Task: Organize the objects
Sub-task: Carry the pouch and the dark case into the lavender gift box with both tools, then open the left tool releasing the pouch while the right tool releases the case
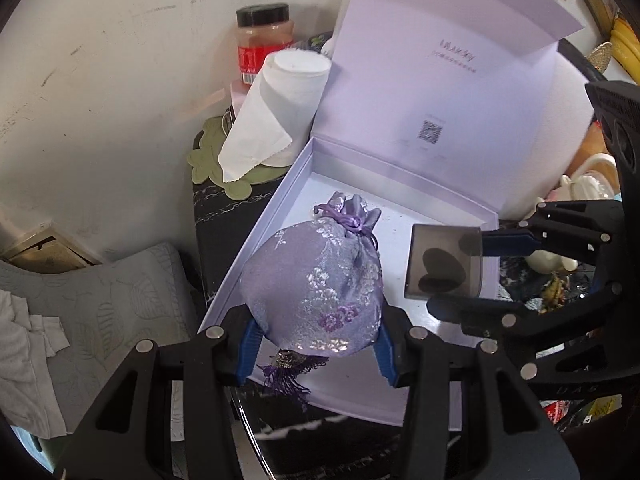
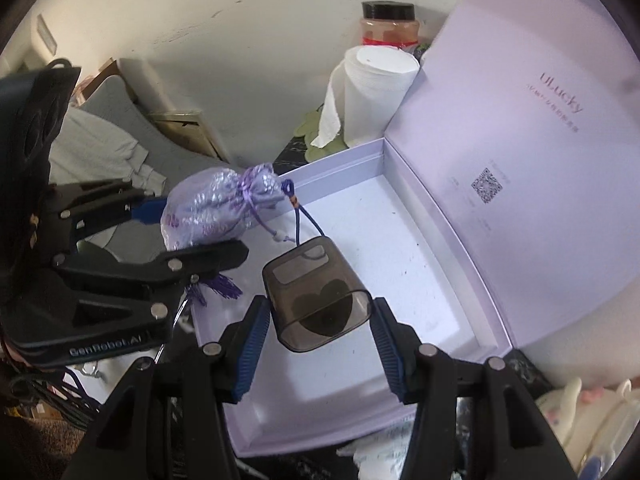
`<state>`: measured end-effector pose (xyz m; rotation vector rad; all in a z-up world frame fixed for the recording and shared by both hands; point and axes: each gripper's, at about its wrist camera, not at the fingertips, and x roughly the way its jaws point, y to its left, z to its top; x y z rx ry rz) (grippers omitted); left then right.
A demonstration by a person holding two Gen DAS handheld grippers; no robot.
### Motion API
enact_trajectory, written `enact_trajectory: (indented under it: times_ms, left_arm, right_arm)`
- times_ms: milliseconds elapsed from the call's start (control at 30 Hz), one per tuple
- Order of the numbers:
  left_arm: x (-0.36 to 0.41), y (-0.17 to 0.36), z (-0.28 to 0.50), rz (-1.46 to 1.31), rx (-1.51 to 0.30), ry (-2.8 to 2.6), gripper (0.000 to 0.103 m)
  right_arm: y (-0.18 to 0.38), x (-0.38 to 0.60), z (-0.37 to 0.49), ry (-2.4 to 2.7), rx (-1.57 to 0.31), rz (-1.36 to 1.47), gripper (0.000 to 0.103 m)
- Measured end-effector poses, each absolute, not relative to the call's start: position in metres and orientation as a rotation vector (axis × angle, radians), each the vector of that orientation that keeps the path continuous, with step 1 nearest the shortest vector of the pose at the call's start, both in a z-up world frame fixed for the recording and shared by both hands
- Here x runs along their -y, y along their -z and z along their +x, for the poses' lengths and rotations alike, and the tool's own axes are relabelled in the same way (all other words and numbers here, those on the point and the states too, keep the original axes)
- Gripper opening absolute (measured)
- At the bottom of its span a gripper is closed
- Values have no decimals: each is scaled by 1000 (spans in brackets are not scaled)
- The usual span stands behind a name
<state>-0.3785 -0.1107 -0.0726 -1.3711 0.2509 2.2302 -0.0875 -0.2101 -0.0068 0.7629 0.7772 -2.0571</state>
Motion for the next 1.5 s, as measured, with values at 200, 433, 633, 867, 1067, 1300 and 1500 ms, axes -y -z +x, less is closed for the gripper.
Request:
enact_trajectory:
  times_ms: [200, 433, 633, 867, 1067, 1300, 1500]
  left_arm:
    - [103, 95, -391, -1391, -253, -2200, 45]
    - [96, 119, -405, -1422, -248, -2182, 45]
    - [94, 131, -415, -1443, -226, -2174, 46]
    - [97, 143, -422, -1496, -201, -2175, 46]
    - [101, 149, -424, -1555, -176, -2183, 47]
    - [104, 148, -421, -1592, -193, -2192, 54]
    - [105, 132, -414, -1573, -216, -2224, 62]
  right_arm:
    - [20, 224, -113, 2062, -798, 794, 53]
    - [37, 234, -137, 1991, -817, 836, 53]
    - [47, 240, -151, 1964, -816, 870, 53]
    - [56, 242, -157, 1943, -829, 902, 53]
    - [62, 243, -161, 1938, -821, 933, 55]
    - [59, 241, -155, 1927, -864, 900, 61]
    - [51, 235, -141, 1907, -895, 851, 61]
